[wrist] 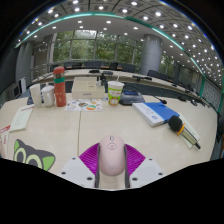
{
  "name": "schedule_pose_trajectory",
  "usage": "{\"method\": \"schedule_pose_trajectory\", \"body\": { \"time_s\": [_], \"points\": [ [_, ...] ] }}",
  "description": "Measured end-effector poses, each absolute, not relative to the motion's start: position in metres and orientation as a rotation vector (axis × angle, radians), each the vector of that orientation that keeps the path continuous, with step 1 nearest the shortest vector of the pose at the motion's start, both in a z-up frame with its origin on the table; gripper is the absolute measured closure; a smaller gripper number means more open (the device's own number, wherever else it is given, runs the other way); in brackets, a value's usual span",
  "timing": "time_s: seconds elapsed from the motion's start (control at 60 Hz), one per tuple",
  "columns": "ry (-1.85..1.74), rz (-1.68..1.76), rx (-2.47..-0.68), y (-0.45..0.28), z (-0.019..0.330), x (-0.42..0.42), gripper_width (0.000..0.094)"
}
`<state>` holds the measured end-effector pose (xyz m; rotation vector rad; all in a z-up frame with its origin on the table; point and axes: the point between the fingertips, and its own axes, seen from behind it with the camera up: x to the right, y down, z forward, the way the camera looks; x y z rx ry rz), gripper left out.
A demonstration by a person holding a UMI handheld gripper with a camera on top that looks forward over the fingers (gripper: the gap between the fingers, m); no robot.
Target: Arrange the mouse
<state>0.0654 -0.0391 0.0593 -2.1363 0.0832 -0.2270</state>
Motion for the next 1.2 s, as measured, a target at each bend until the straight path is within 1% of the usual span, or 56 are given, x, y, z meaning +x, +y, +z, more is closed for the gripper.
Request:
{"method": "schedule_pose_trajectory", "body": {
  "time_s": [0.117, 0.167, 0.25, 0.317, 0.4, 0.567, 0.717, 0.85, 0.917, 1.017, 1.05, 1.1, 1.15, 1.2],
  "points": [
    [0.109, -0.165, -2.085, -0.049, 0.117, 0.019, 0.0601],
    [0.125, -0.136, -2.079, -0.057, 0.135, -0.001, 0.0603],
    [0.138, -0.046, -2.09, -0.068, 0.15, -0.053, 0.0602],
    [0.12, 0.011, -2.102, -0.077, 0.151, -0.095, 0.0603],
    [0.072, 0.05, -2.128, -0.084, 0.137, -0.144, 0.0603],
    [0.001, 0.132, -2.186, -0.087, 0.081, -0.217, 0.0602],
    [-0.032, 0.126, -2.239, -0.088, 0.029, -0.239, 0.0602],
    [-0.024, 0.11, -2.29, -0.092, -0.006, -0.243, 0.0591],
    [-0.042, 0.093, -2.268, -0.089, -0.005, -0.242, 0.0528],
    [-0.063, 0.101, -2.285, -0.093, -0.009, -0.245, 0.0429],
    [-0.077, 0.116, -2.295, -0.095, -0.009, -0.248, 0.0324],
    [-0.076, 0.15, -2.305, -0.099, -0.004, -0.252, 0.0063],
    [-0.068, 0.158, -2.314, -0.104, 0.002, -0.25, 0.0099],
    [-0.059, 0.144, -2.316, -0.109, 0.014, -0.244, 0.0083]
  ]
}}
